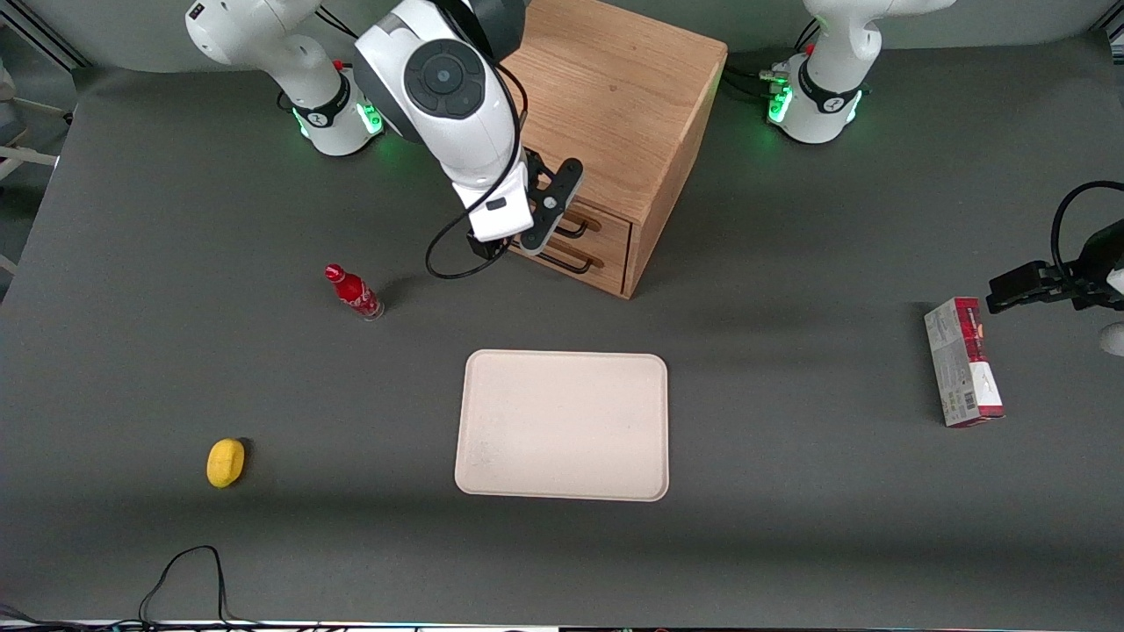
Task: Open upper drawer
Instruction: 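Hook the right gripper fingers around the upper drawer handle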
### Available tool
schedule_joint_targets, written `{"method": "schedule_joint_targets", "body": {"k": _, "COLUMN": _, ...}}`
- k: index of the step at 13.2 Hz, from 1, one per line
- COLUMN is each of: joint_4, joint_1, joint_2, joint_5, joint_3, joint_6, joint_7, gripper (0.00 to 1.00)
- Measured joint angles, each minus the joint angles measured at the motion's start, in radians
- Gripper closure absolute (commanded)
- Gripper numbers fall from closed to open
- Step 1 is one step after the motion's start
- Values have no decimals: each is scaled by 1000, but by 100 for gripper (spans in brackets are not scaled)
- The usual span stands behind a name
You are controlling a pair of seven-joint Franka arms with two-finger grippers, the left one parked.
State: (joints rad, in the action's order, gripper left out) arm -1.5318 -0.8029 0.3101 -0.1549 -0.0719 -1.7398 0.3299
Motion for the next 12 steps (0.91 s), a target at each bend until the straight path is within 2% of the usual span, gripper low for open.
{"method": "schedule_joint_targets", "body": {"k": 12, "joint_4": -135, "joint_1": -2, "joint_2": 1, "joint_5": 0, "joint_3": 1, "joint_6": -146, "joint_7": 1, "gripper": 0}}
